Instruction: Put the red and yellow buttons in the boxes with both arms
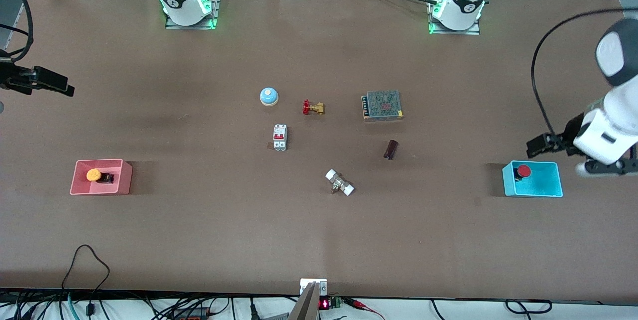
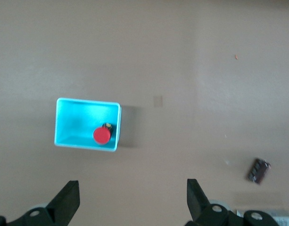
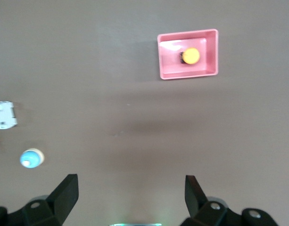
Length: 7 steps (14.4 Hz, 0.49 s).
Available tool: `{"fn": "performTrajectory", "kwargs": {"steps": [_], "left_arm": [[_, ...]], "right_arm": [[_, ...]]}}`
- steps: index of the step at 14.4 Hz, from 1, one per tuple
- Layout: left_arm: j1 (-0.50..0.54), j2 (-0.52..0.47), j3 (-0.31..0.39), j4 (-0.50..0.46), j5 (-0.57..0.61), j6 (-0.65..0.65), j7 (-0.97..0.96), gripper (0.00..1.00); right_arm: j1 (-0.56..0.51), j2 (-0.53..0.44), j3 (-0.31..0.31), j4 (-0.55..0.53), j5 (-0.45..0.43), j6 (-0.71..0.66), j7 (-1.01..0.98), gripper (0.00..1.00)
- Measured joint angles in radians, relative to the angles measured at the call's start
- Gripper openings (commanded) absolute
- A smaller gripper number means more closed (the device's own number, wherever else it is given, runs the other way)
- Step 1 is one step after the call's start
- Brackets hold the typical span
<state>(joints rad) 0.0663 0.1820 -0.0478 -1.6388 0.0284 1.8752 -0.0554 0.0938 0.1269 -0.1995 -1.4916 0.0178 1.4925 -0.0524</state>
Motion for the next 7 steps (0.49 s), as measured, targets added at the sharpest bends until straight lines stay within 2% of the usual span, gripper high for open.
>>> {"fn": "performTrajectory", "kwargs": {"steps": [4,7], "left_arm": [[-0.001,-0.150,-0.030,-0.049,0.000,-0.088,0.003,1.00],[0.000,-0.210,-0.036,-0.047,0.000,-0.151,0.007,1.00]], "right_arm": [[0.007,-0.102,0.010,-0.134,-0.024,0.041,0.003,1.00],[0.009,-0.146,0.013,-0.160,-0.024,0.044,0.003,1.00]]}}
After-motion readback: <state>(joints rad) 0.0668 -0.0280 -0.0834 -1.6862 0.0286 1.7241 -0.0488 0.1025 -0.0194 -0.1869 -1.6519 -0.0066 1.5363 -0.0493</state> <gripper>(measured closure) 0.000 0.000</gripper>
